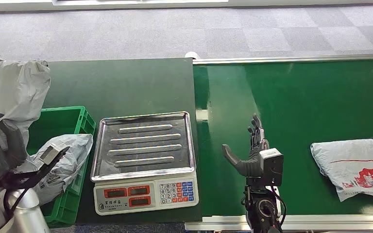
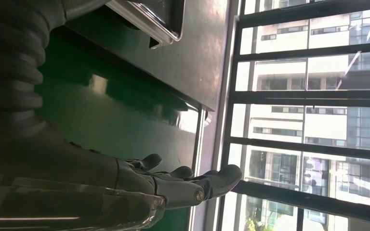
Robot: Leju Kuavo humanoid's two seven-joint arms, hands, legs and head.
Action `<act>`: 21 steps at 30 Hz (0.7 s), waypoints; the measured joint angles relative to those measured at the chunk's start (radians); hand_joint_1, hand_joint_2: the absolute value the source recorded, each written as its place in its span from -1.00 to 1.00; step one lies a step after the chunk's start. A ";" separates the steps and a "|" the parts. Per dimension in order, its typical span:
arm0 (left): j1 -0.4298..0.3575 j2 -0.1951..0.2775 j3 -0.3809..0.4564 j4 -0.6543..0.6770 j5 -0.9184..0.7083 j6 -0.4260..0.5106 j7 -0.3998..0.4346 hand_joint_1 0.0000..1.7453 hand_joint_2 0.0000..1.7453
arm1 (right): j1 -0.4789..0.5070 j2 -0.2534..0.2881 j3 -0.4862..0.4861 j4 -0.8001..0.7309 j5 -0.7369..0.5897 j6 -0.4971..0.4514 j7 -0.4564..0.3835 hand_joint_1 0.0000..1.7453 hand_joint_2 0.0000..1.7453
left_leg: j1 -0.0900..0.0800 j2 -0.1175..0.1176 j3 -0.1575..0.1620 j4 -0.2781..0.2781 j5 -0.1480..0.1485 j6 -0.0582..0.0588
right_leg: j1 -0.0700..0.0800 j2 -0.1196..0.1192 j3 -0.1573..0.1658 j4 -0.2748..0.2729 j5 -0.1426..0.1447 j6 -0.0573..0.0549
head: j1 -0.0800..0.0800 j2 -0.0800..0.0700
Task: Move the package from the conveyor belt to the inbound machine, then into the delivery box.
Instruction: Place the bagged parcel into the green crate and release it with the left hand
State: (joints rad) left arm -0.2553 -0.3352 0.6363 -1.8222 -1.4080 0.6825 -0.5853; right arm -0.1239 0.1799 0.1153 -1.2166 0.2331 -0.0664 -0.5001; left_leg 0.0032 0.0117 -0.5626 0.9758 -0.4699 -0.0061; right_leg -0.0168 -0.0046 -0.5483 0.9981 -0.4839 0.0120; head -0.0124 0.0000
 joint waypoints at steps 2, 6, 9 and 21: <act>0.002 -0.001 -0.010 0.018 -0.050 0.000 0.056 1.00 -1.00 | 0.000 0.000 -0.001 -0.001 0.000 0.002 0.000 -1.00 1.00 | 0.000 0.000 0.000 0.000 0.000 0.000 | 0.000 0.000 0.000 0.000 0.000 0.000 | 0.000 0.000; 0.024 0.022 -0.073 0.066 -0.128 0.000 0.245 1.00 -1.00 | 0.000 0.000 -0.004 -0.006 0.001 0.003 0.001 -1.00 1.00 | 0.000 0.000 0.000 0.000 0.000 0.000 | 0.000 0.000 0.000 0.000 0.000 0.000 | 0.000 0.000; 0.059 0.080 -0.168 0.118 -0.135 0.000 0.425 1.00 -1.00 | 0.000 -0.001 -0.006 -0.011 0.005 0.006 0.003 -1.00 1.00 | 0.000 0.000 0.000 0.000 0.000 0.000 | 0.000 0.000 0.000 0.000 0.000 0.000 | 0.000 0.000; 0.021 0.546 -0.754 0.389 -0.136 -0.025 1.248 0.97 -1.00 | -0.004 -0.001 -0.025 -0.012 0.013 0.020 0.006 -1.00 1.00 | 0.001 -0.001 0.000 0.000 0.001 0.000 | 0.001 -0.001 0.001 0.000 0.000 0.000 | 0.000 0.000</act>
State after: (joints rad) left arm -0.2348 0.2106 -0.1172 -1.4332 -1.5441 0.6574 0.6626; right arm -0.1277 0.1789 0.0899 -1.2291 0.2463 -0.0459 -0.4944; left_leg 0.0038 0.0109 -0.5625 0.9756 -0.4689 -0.0064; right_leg -0.0163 -0.0061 -0.5474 0.9985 -0.4839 0.0118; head -0.0124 0.0000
